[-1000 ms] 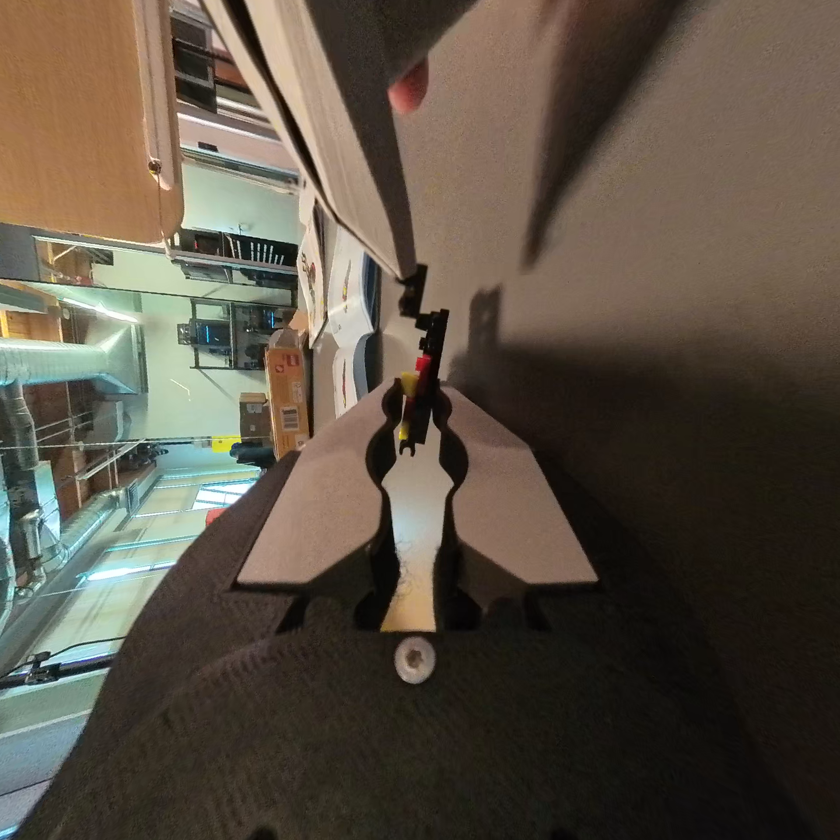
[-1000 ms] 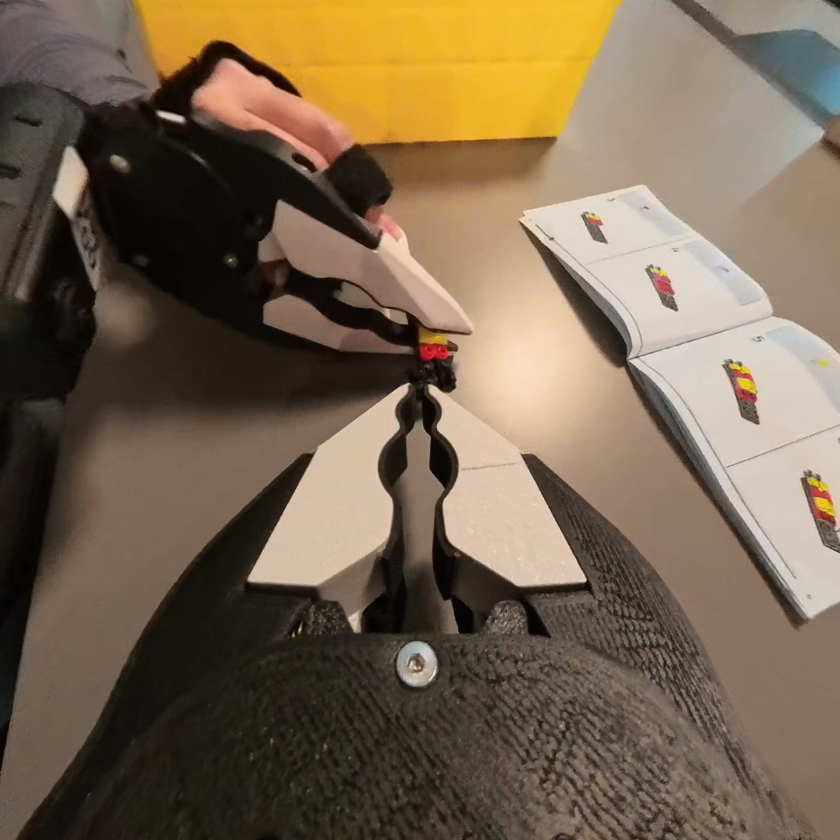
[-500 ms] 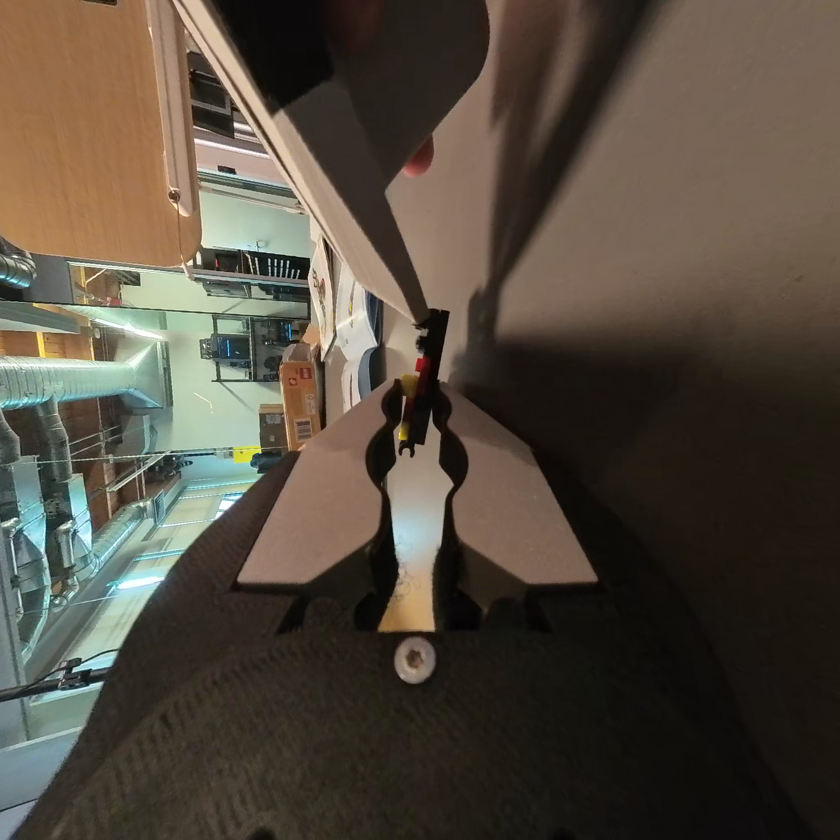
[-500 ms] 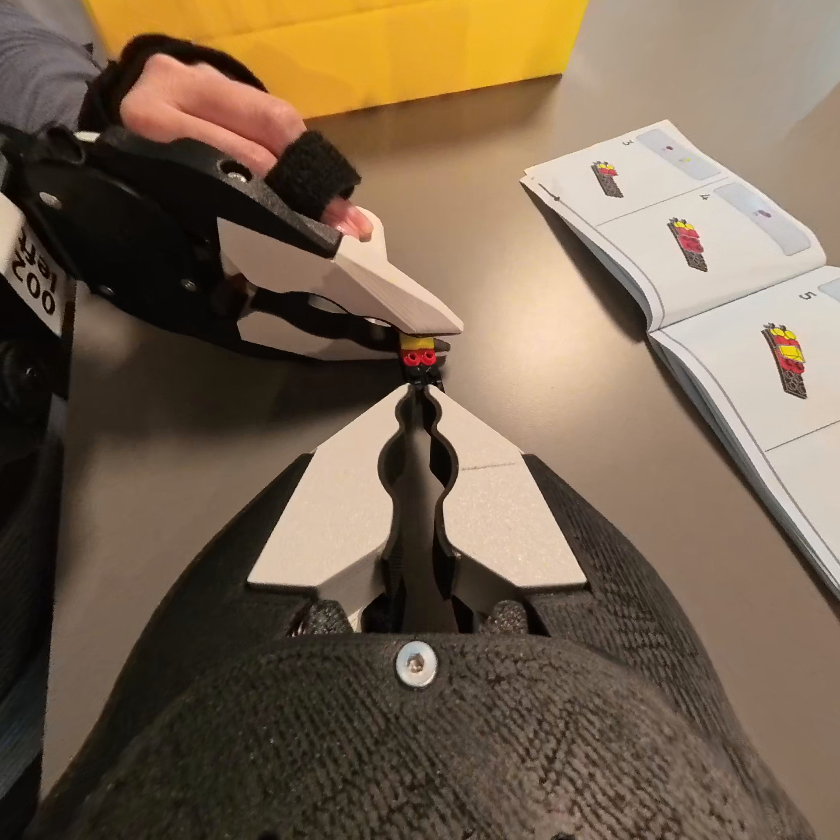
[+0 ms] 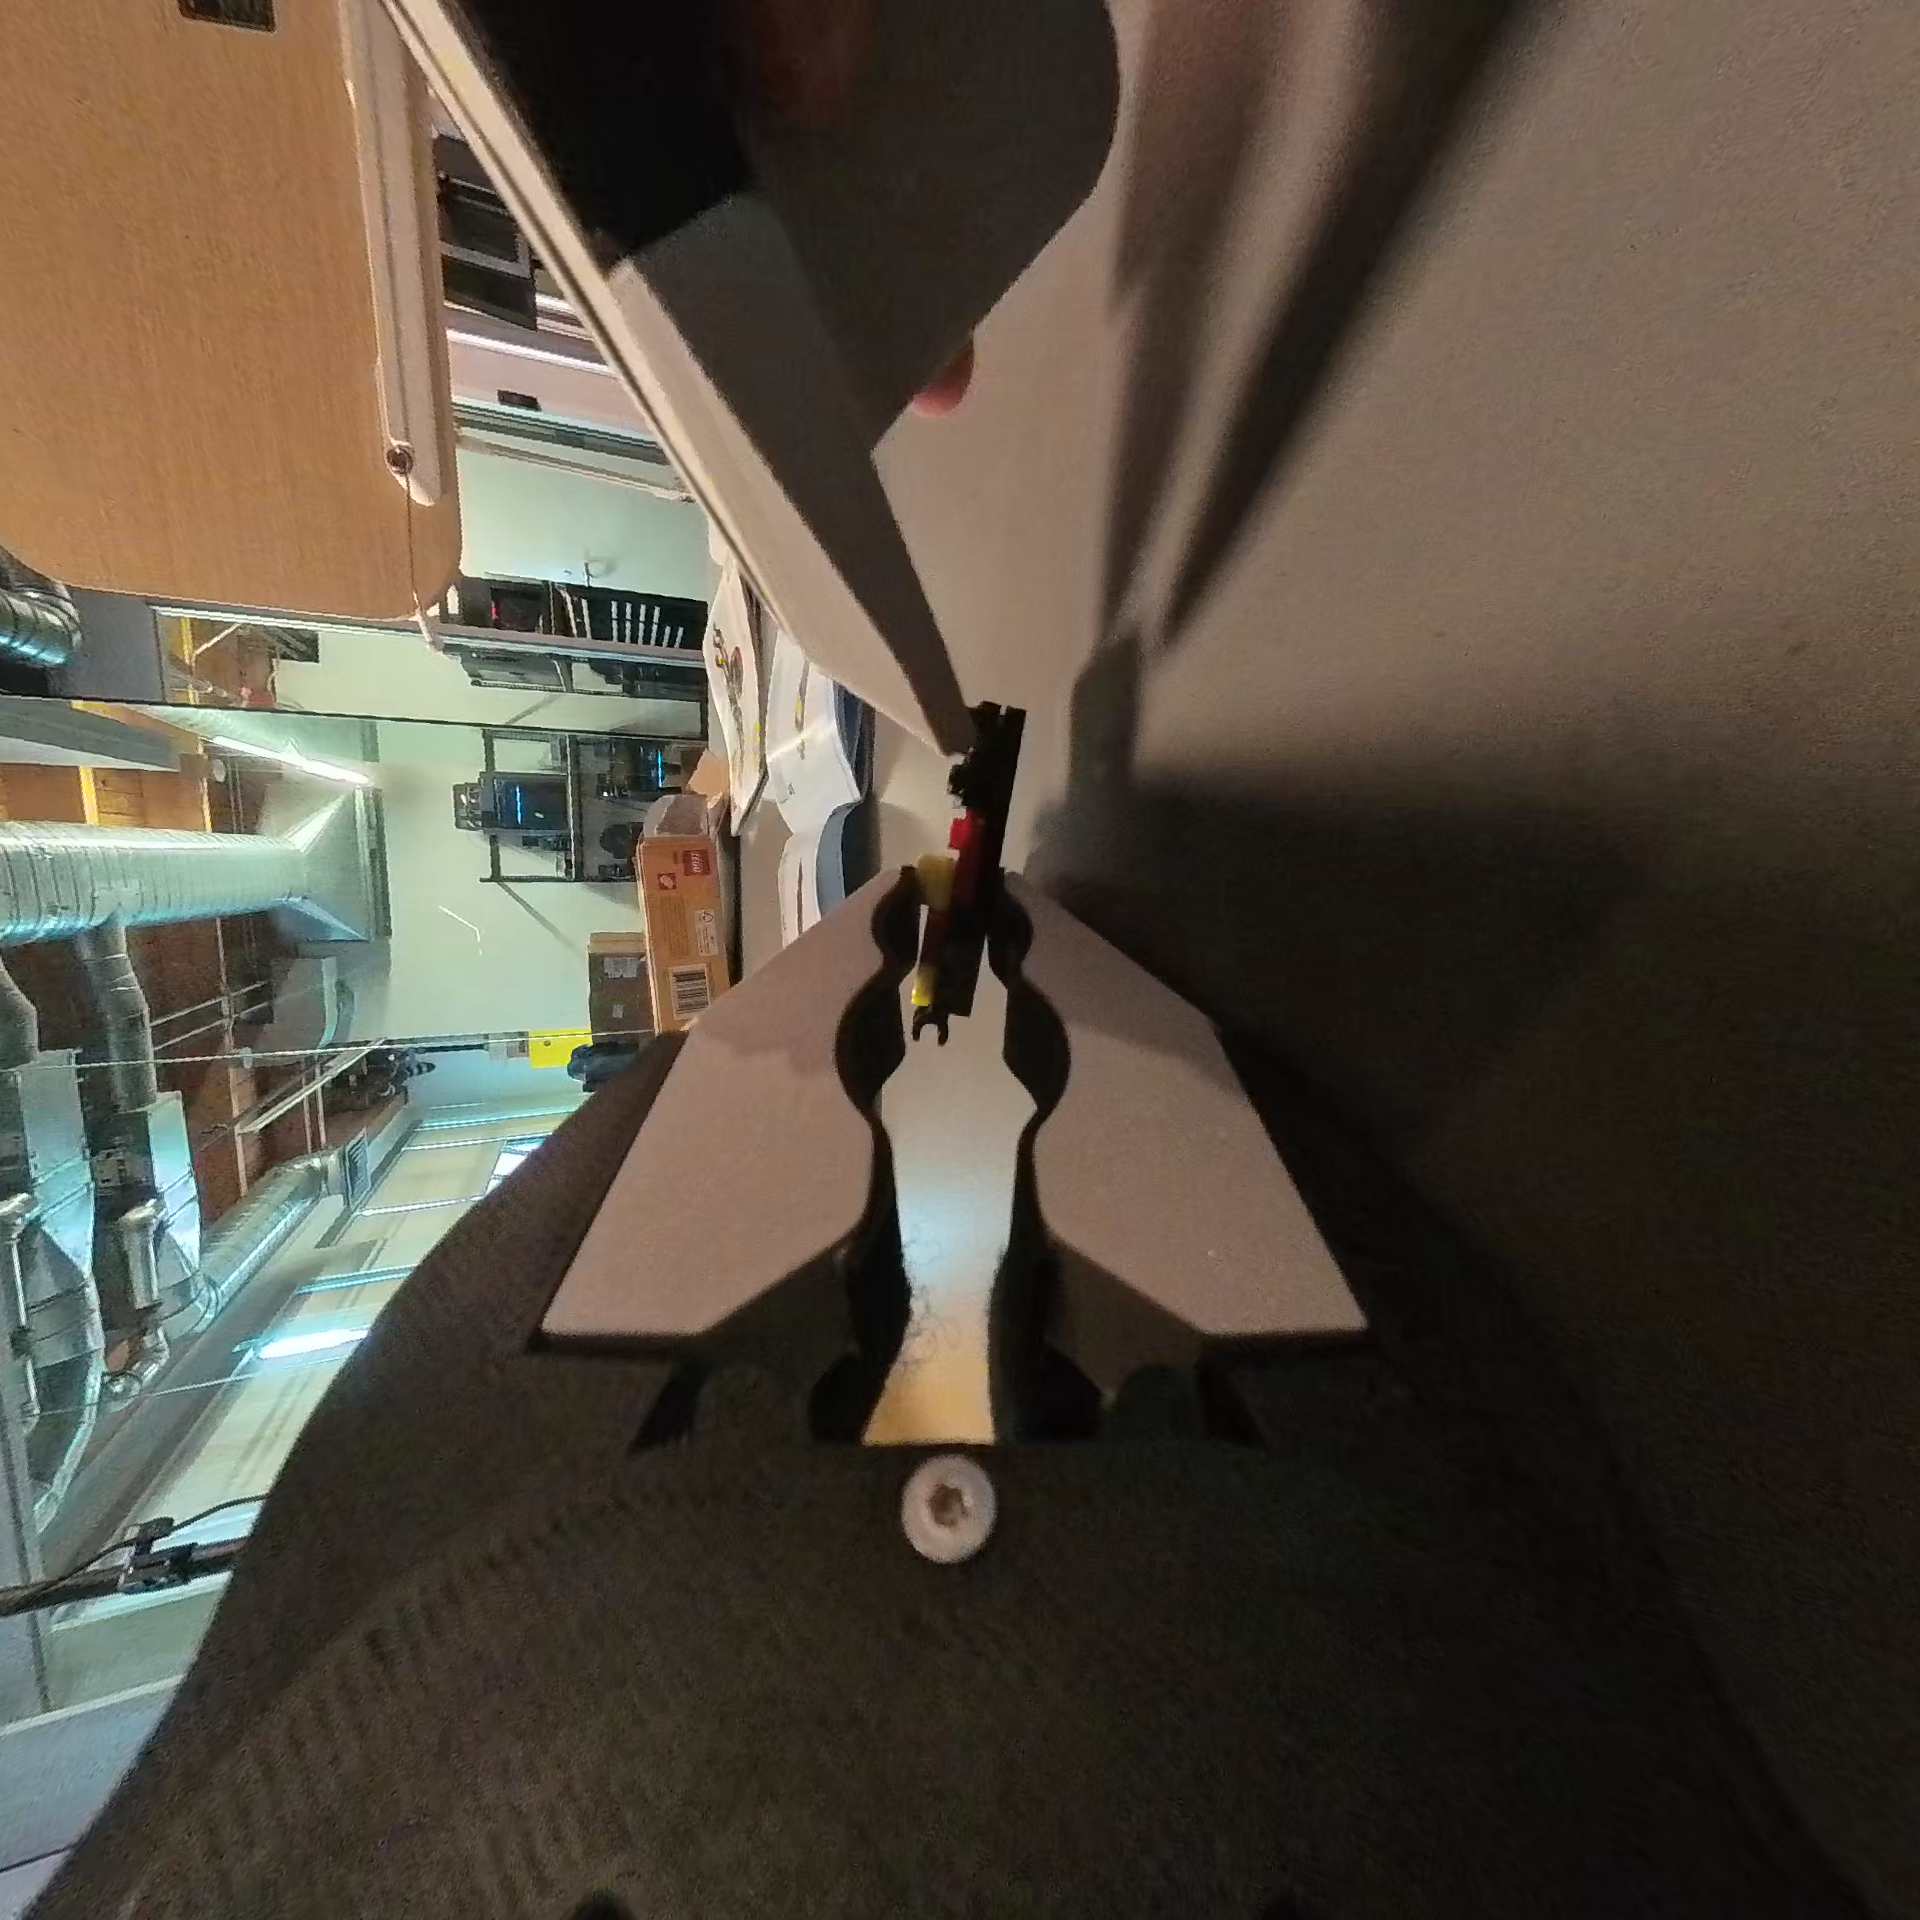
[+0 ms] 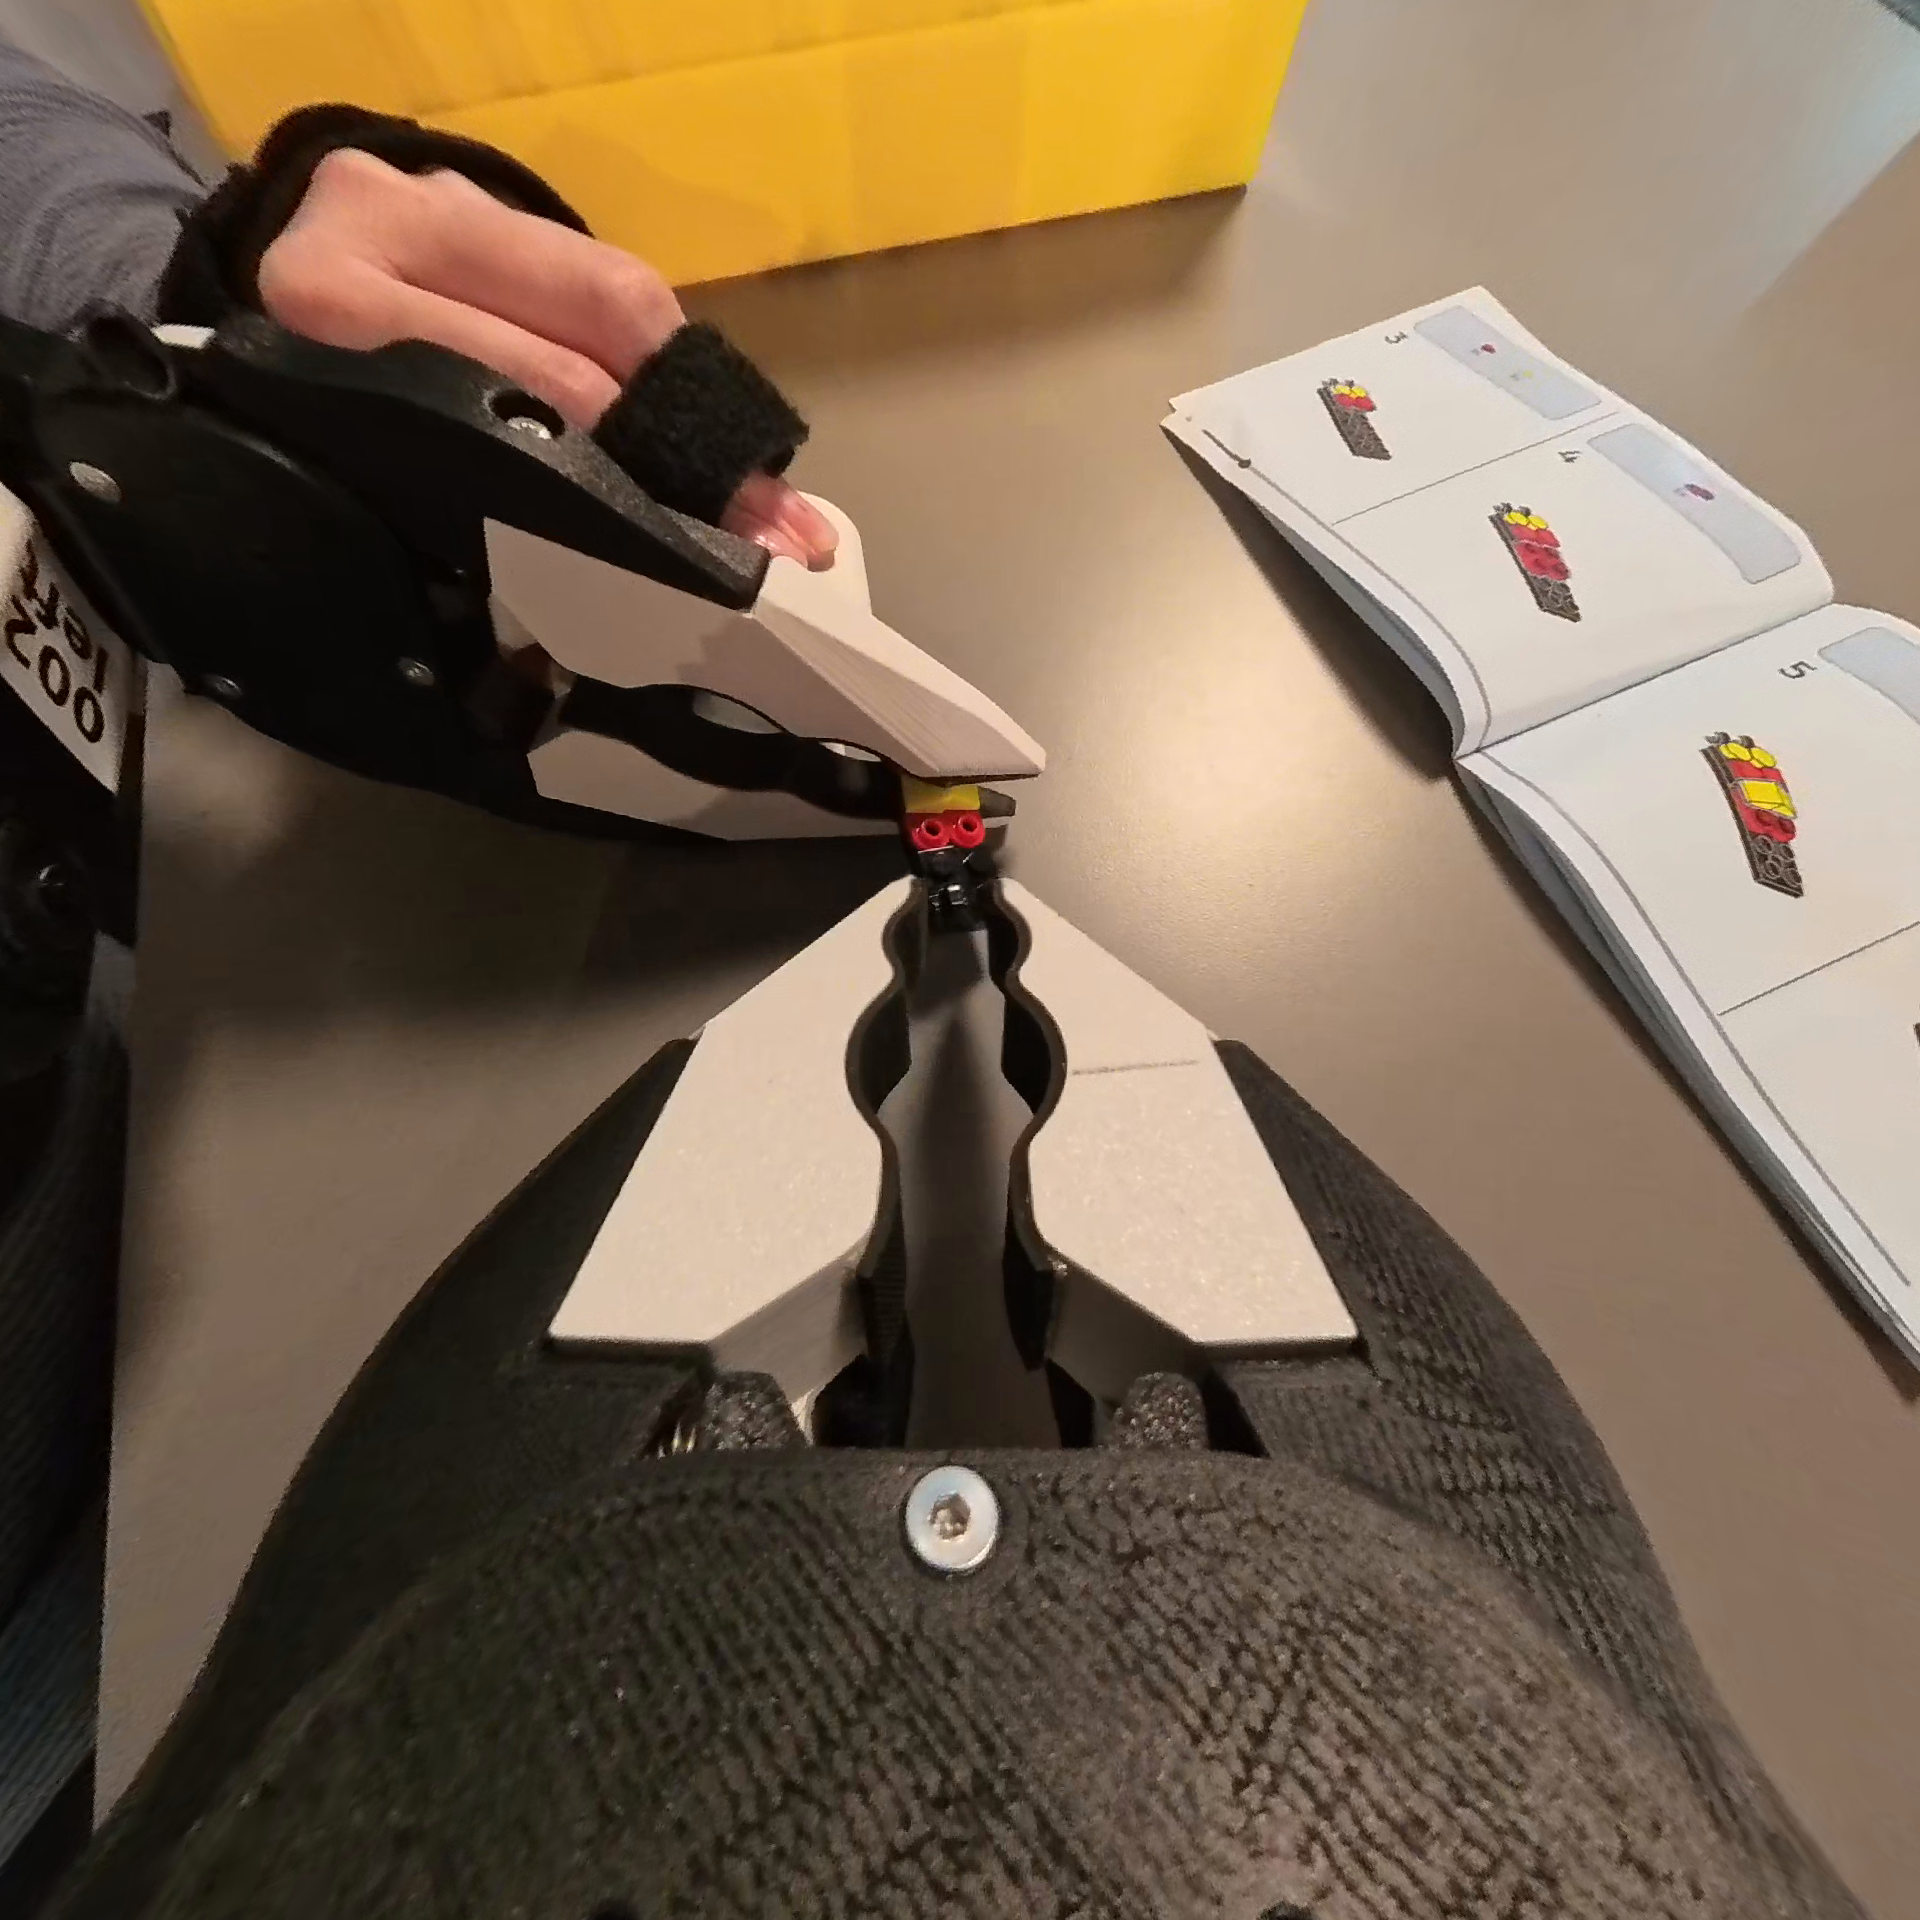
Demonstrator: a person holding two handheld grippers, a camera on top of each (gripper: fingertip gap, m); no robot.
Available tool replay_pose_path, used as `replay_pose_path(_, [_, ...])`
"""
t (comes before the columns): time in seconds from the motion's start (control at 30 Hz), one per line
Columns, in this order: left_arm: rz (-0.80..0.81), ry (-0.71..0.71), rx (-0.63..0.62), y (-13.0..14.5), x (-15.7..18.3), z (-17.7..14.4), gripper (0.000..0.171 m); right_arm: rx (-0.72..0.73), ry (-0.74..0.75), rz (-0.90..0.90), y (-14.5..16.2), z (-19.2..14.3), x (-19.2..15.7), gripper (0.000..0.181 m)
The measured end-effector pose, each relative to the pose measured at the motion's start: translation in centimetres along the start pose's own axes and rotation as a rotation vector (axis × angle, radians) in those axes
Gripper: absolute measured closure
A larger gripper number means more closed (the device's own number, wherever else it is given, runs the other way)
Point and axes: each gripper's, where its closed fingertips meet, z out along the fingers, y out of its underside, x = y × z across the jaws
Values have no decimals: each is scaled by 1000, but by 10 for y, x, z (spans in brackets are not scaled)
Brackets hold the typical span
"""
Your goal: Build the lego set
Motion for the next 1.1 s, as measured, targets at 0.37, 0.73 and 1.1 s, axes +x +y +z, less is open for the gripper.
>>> replay_pose_path(0.37, [-30, 11, -2, 2, 1, 0, 160, 92, 310, -554, -14, -8, -2, 152])
replay_pose_path(0.73, [-147, 20, 6, 5, -5, -3, 159, -89, 640, -1116, -8, 10, 2, 155])
replay_pose_path(1.1, [-127, 19, 35, -2, -6, -8, 160, -94, 589, -1014, -8, 9, 2, 173])
